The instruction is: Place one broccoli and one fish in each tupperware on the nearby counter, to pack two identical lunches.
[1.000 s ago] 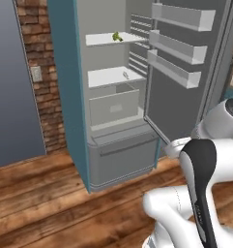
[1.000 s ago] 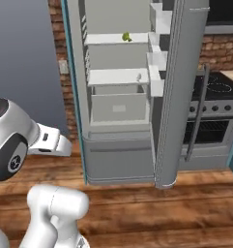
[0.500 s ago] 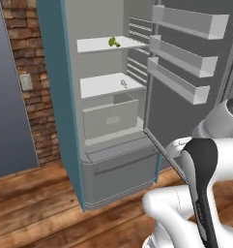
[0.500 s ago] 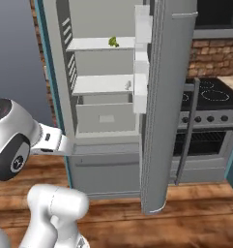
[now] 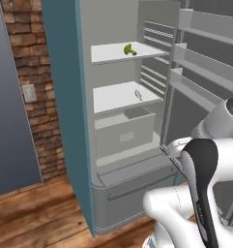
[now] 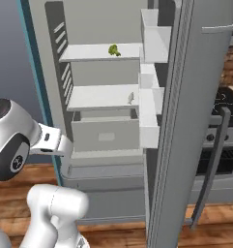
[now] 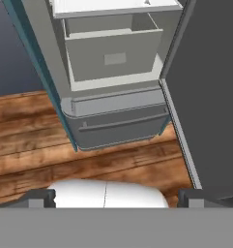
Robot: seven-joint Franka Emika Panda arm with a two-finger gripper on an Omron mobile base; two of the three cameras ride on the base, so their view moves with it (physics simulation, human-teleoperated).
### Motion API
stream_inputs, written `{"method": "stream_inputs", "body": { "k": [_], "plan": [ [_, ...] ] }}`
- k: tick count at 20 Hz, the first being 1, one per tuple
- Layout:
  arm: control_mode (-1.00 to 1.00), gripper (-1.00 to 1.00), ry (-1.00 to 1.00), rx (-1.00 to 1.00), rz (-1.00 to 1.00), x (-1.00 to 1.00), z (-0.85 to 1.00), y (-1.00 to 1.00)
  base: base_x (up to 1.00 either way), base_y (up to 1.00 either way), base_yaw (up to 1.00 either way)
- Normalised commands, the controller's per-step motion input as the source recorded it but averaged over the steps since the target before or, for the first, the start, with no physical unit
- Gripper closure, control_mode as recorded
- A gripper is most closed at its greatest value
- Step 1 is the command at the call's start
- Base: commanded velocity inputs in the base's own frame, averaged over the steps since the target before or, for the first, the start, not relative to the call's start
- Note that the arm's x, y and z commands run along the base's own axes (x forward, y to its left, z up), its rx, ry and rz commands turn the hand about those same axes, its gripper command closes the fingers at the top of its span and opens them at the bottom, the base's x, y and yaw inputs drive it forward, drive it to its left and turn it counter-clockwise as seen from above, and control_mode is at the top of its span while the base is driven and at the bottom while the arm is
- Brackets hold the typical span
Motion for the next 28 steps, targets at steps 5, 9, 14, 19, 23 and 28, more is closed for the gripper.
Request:
{"method": "stream_inputs", "body": {
  "k": [5, 9, 14, 19, 23, 28],
  "plan": [
    [1.0, -1.0, 0.0, 0.0, 0.0, 0.0, 0.0, 0.0, 0.71, -0.15, 0.0],
    [1.0, -1.0, 0.0, 0.0, 0.0, 0.0, 0.0, 0.0, 0.48, -0.26, 0.0],
    [1.0, -1.0, 0.0, 0.0, 0.0, 0.0, 0.0, 0.0, 0.34, -0.3, 0.0],
    [1.0, -1.0, 0.0, 0.0, 0.0, 0.0, 0.0, 0.0, 0.37, -0.18, 0.01],
    [1.0, -1.0, 0.0, 0.0, 0.0, 0.0, 0.0, 0.0, 0.52, -0.19, 0.02],
    [1.0, -1.0, 0.0, 0.0, 0.0, 0.0, 0.0, 0.0, 0.49, -0.29, 0.04]
  ]
}}
